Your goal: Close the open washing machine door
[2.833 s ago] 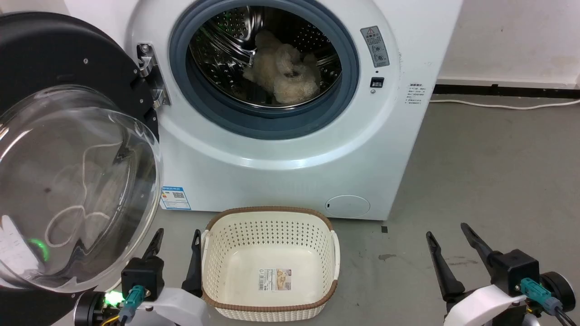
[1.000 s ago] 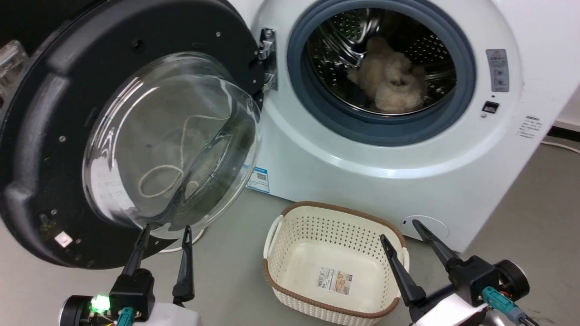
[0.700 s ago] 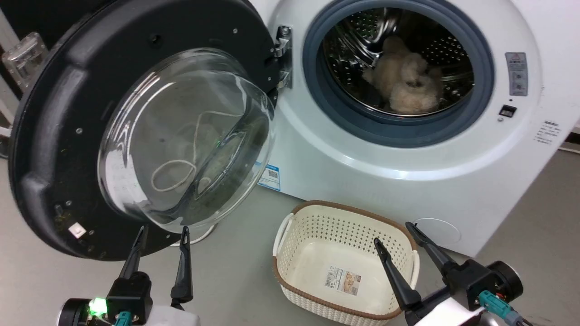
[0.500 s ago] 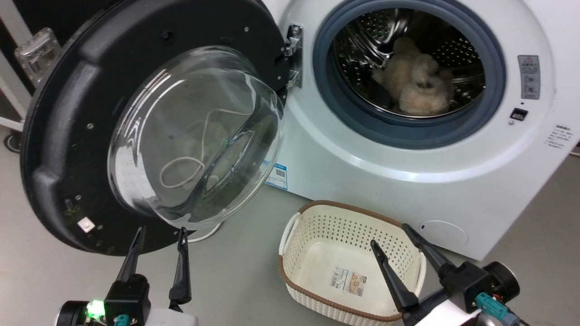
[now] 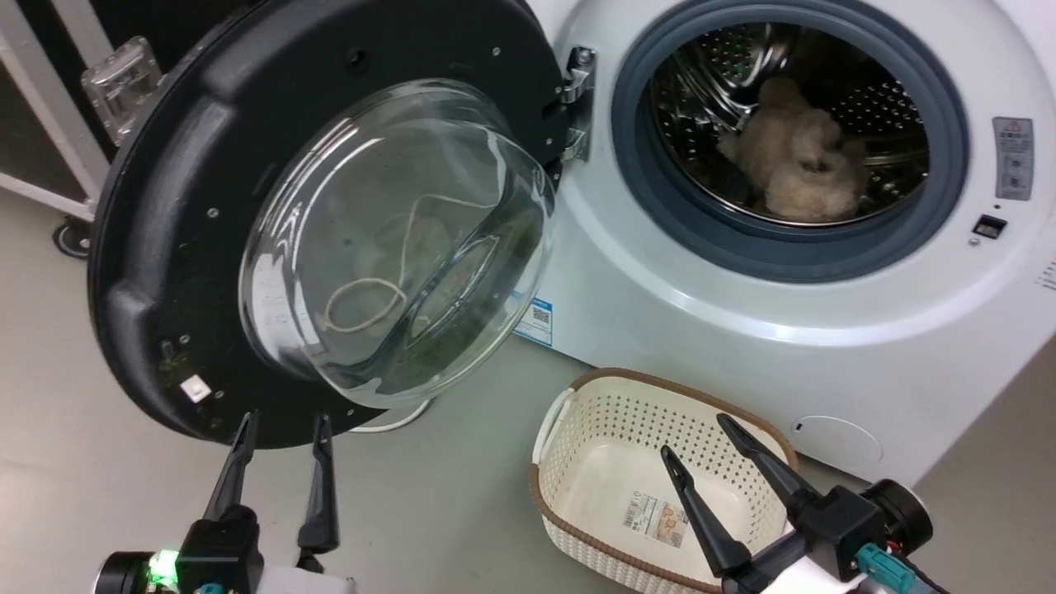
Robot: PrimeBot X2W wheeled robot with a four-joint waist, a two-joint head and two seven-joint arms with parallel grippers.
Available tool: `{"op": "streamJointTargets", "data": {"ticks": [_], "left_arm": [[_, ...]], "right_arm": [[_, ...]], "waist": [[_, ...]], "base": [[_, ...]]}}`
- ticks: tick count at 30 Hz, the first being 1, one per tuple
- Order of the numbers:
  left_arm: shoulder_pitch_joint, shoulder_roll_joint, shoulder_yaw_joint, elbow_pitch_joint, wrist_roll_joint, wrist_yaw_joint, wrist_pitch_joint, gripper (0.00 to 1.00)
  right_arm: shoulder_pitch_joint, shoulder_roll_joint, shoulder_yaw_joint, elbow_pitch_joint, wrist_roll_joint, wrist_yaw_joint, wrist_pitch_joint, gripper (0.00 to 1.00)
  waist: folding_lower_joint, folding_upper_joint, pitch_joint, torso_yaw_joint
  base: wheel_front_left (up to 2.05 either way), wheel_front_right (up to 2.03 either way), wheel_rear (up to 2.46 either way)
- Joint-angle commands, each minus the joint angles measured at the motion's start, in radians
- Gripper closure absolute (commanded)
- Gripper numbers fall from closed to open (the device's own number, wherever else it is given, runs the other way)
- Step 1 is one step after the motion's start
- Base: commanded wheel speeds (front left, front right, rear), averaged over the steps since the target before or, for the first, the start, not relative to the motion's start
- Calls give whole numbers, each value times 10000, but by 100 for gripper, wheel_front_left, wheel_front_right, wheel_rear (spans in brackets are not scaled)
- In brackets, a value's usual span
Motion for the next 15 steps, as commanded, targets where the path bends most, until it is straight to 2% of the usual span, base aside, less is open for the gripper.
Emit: {"op": "streamJointTargets", "data": {"ticks": [1, 6, 7, 10, 15], "left_arm": [[140, 42, 17, -80, -98, 18, -126, 100], [-25, -98, 418, -465, -666, -160, -230, 100], [-279, -99, 956, -769, -1025, -365, -293, 100], [-818, -151, 1784, -1104, -1802, -713, -355, 100], [-2141, 299, 3294, -900, -3274, -1257, -443, 100]], "right_arm": [[-97, -69, 69, 32, 54, 8, -106, 0], [59, -62, -9, -38, 33, 8, -211, 0], [164, -90, -93, -116, 33, 9, -274, 0], [293, -170, -203, -205, -26, 9, -336, 0], [334, -412, -75, -332, 27, 9, -440, 0]], "waist": [[0, 0, 3, 62], [0, 0, 91, 311], [0, 0, 275, 447], [0, 0, 489, 585], [0, 0, 1002, 565]], "base": [[0, 0, 0], [0, 0, 0], [0, 0, 0], [0, 0, 0], [0, 0, 0]]}}
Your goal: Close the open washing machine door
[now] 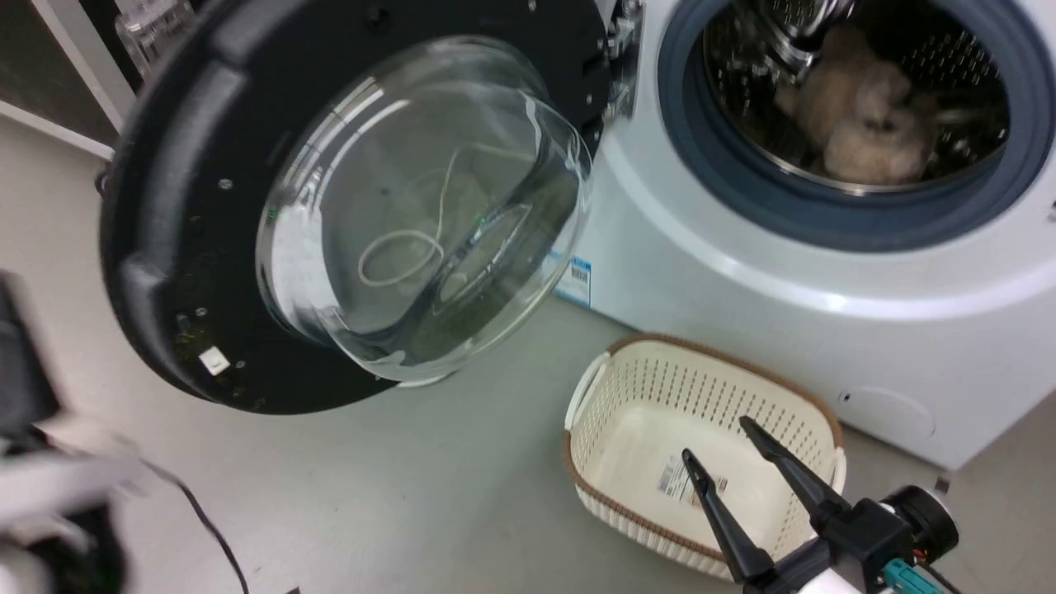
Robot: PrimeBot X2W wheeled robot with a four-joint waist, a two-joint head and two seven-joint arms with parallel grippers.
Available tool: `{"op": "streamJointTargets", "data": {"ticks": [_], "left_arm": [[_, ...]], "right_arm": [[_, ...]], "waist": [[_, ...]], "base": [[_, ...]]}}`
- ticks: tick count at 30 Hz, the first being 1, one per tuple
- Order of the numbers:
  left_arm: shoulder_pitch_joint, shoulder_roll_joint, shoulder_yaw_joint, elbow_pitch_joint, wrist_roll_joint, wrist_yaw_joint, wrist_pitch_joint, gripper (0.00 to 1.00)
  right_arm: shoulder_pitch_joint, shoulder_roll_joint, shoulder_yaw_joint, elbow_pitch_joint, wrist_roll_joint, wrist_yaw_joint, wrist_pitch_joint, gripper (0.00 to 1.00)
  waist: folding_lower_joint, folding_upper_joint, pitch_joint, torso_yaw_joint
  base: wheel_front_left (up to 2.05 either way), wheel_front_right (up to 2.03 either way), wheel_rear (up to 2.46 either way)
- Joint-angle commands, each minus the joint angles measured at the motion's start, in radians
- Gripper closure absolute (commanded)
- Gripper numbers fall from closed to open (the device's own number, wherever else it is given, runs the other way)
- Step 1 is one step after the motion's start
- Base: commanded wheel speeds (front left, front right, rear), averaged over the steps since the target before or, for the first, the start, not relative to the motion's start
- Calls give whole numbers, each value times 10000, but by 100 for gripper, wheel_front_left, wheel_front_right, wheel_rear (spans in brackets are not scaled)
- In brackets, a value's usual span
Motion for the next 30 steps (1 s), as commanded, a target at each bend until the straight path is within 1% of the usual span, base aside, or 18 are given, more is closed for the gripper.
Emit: {"op": "streamJointTargets", "data": {"ticks": [1, 4, 7, 10, 11, 15, 18, 21, 25, 30], "left_arm": [[-476, 190, 324, 249, -561, -83, 81, 100], [-1662, 666, 1142, 1247, -2487, -156, 1384, 100], [-2686, 1488, 1763, 2312, -3706, -22, 2688, 100], [-3539, 1969, 2277, 3353, -4761, 269, 3711, 100], [-4084, 2194, 2621, 4246, -5677, 633, 4764, 100], [-4403, 2283, 2810, 5018, -7012, 1021, 6682, 100], [-4307, 2385, 2755, 5225, -7603, 1029, 7812, 100], [-4044, 2348, 2630, 5209, -8060, 875, 8708, 100], [-3517, 2189, 2485, 4899, -8530, 633, 9612, 100], [-2568, 1782, 2381, 4132, -9199, 372, 10664, 100]], "right_arm": [[10, -136, 63, -61, 33, 9, -124, 0], [-171, -373, 138, -105, 121, 9, -186, 0], [-357, -508, 218, -129, 173, 10, -249, 0], [-527, -614, 333, -136, 230, 10, -283, 0], [-628, -684, 424, -125, 278, 10, -283, 0], [-683, -788, 469, -75, 339, 10, -283, 0], [-693, -825, 471, -56, 362, 10, -283, 0], [-685, -820, 495, -9, 387, 10, -283, 0], [-628, -741, 509, 73, 411, 10, -283, 0], [-589, -629, 246, 195, 428, 10, -283, 0]], "waist": [[0, 0, 264, -69], [0, 0, 529, -152], [0, 0, 771, -260], [0, 0, 930, -410], [0, 0, 1004, -601], [0, 0, 1052, -793], [0, 0, 1058, -881], [0, 0, 987, -956], [0, 0, 778, -1030], [0, 0, 346, -1196]], "base": [[0, 0, 0], [0, 0, 0], [0, 0, 0], [0, 0, 0], [0, 0, 0], [0, 0, 0], [0, 0, 0], [0, 0, 0], [0, 0, 0], [0, 0, 0]]}}
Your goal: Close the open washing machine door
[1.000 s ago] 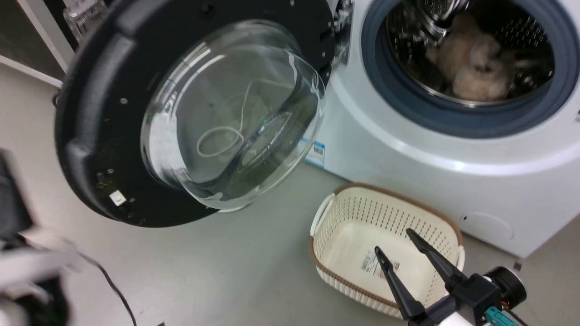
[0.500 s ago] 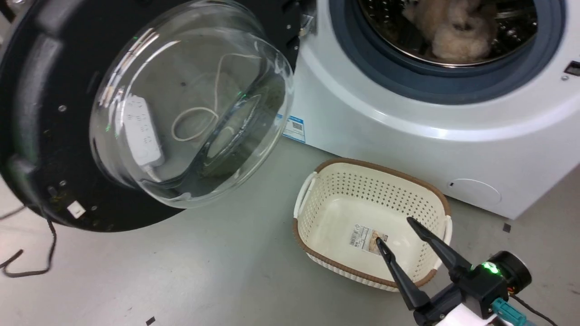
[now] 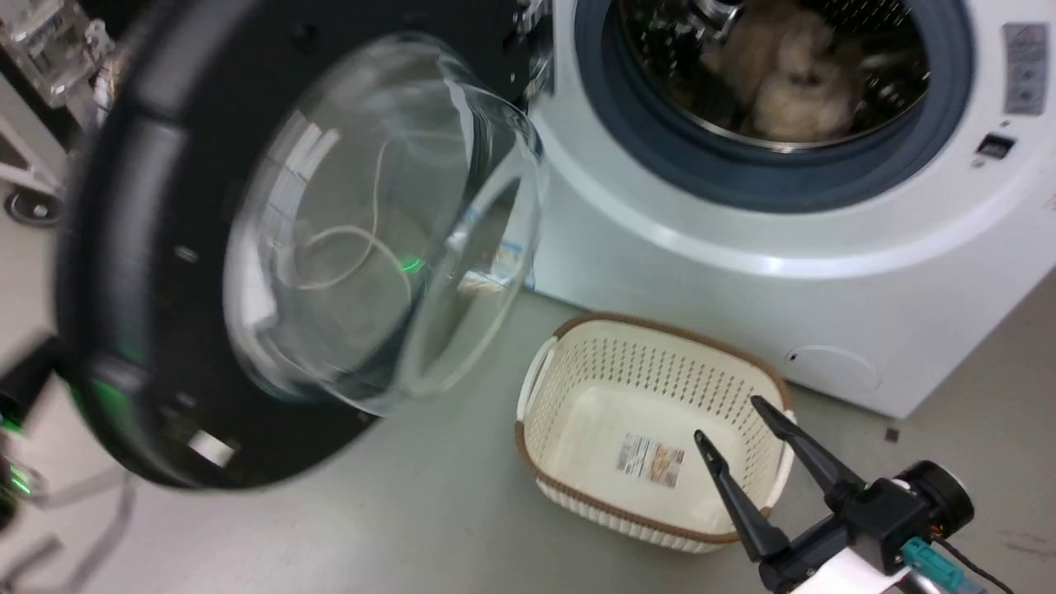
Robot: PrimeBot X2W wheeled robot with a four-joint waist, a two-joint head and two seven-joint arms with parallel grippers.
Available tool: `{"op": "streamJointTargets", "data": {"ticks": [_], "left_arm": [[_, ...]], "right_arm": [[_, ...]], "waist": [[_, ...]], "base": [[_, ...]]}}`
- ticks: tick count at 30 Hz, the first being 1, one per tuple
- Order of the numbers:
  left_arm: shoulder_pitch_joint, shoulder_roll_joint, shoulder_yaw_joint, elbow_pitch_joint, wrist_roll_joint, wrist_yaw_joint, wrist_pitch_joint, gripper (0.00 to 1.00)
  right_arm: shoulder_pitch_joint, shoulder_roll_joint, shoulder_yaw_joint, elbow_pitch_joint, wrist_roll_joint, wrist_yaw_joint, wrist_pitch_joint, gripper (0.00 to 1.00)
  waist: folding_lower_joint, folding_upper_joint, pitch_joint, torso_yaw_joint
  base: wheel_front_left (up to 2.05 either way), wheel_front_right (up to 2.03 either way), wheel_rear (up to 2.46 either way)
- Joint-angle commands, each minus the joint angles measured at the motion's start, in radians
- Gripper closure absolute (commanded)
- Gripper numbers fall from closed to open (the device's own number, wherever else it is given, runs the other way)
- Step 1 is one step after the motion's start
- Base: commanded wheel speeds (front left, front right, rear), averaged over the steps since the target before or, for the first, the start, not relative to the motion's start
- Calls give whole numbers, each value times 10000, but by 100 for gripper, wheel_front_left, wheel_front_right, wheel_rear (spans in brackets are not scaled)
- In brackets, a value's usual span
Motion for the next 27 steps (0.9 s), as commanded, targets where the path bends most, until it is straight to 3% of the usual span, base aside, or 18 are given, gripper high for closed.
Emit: {"op": "streamJointTargets", "data": {"ticks": [1, 5, 12, 15, 16, 21, 27], "left_arm": [[538, -293, -177, -276, -141, -96, 371, 100], [1500, -917, -628, -1356, -365, -278, 976, 100], [2957, -2506, -2013, -3348, -793, 55, 1733, 100], [3577, -2816, -2736, -3802, -1057, 135, 1613, 100], [4031, -2909, -3524, -4007, -1439, 155, 1206, 100], [4135, -2926, -5133, -3854, -2895, 42, -812, 100], [2985, -2929, -7177, -3109, -3654, -553, -3311, 100]], "right_arm": [[-25, 85, -114, 43, 82, 8, -45, 0], [30, 228, -496, 82, 118, 8, -45, 0], [141, 345, -901, 150, -3, 8, -45, 0], [71, 429, -1051, 185, -27, 8, -45, 0], [-30, 490, -1088, 152, -93, 8, -45, 0], [-160, 399, -1169, 137, -140, 8, -45, 0], [-360, 263, -1353, 39, -73, 8, -45, 0]], "waist": [[0, 0, -268, -126], [0, 0, -559, -276], [0, 0, -919, -798], [0, 0, -950, -1255], [0, 0, -875, -1837], [0, 0, -525, -2980], [0, 0, 277, -4425]], "base": [[0, 0, 0], [0, 0, 0], [0, 0, 0], [0, 0, 0], [0, 0, 0], [0, 0, 0], [0, 0, 0]]}}
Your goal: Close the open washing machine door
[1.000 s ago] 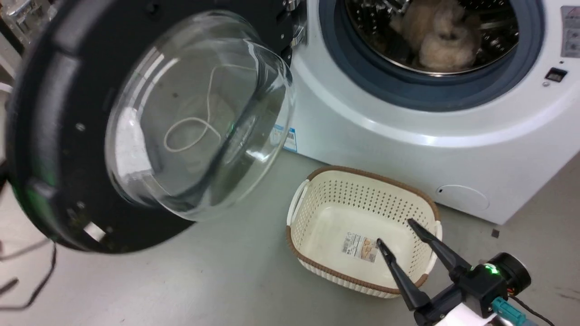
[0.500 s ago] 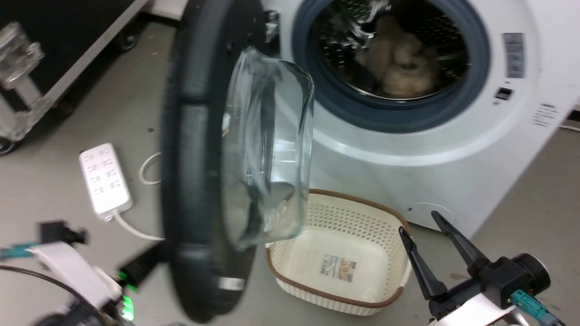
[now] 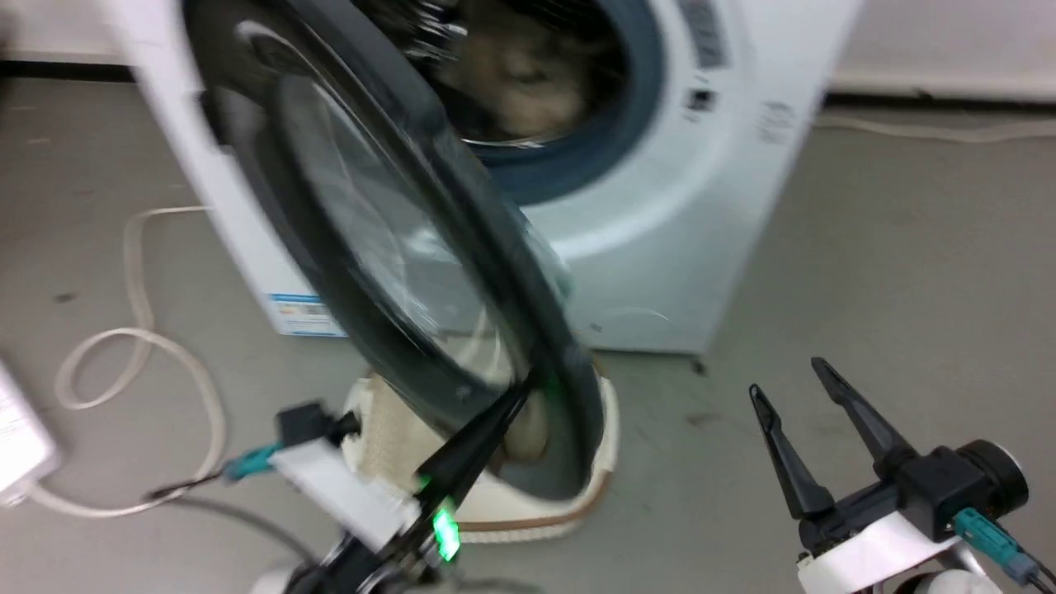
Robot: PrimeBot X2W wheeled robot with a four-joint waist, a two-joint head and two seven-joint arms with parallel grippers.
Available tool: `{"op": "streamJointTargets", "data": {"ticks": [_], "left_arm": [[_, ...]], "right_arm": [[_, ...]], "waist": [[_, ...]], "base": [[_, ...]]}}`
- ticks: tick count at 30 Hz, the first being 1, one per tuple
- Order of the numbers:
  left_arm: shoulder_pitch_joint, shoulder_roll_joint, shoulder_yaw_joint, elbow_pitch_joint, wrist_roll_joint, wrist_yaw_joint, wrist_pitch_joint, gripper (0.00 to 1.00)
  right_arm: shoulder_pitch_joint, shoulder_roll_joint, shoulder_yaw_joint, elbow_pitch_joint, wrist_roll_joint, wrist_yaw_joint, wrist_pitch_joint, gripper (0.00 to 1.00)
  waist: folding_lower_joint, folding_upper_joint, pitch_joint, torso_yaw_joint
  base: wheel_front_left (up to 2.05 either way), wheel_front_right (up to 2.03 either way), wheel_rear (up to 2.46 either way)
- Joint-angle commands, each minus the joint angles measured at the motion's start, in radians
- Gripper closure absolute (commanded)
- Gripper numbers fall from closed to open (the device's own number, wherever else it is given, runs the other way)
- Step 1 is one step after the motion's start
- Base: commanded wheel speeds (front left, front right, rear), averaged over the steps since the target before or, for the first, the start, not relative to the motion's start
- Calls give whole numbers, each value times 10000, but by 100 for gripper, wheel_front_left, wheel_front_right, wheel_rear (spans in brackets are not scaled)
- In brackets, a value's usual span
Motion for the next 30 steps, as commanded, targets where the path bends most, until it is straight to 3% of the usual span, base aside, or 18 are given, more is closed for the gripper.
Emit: {"op": "streamJointTargets", "data": {"ticks": [1, 9, 14, 19, 26, 27, 28, 29, 30], "left_arm": [[-637, -16, -454, 347, 26, -213, -617, 100], [-3227, -17, -1446, 2450, -775, -652, -3335, 100], [-4499, -17, -1373, 3749, -1015, -843, -4550, 100], [-4973, -18, -1483, 4385, -1223, -928, -5118, 100], [-4120, 142, -1897, 3700, -271, -937, -5260, 100], [-3898, 239, -2000, 3490, -12, -937, -5309, 68], [-3660, 354, -2095, 3261, 257, -937, -5397, 24], [-3404, 514, -2185, 3023, 569, -937, -5534, 0], [-3129, 707, -2267, 2779, 938, -938, -5753, 0]], "right_arm": [[-205, -53, -38, -43, 54, 8, -45, 0], [-651, 214, 40, -6, 216, 8, -45, 0], [-653, 355, 10, 95, 241, 8, -45, 0], [-553, 433, -81, 111, 189, 8, -45, 0], [-282, 343, -194, -47, 184, 8, -46, 0], [-211, 314, -216, -81, 187, 8, -46, 0], [-137, 282, -236, -121, 190, 8, -46, 0], [-56, 256, -239, -161, 200, 8, -46, 0], [30, 225, -226, -191, 214, 8, -46, 0]], "waist": [[0, -1, 828, -1212], [0, -1, 1719, -3160], [0, -1, 1826, -3666], [0, -1, 1626, -3493], [0, -1, 976, -2352], [0, -1, 853, -2140], [0, -1, 731, -1922], [0, -1, 600, -1717], [0, -1, 456, -1509]], "base": [[0, 0, 0], [0, 0, 0], [0, 0, 0], [0, 0, 0], [0, 0, 0], [0, 0, 0], [0, 0, 0], [0, 0, 0], [0, 0, 0]]}}
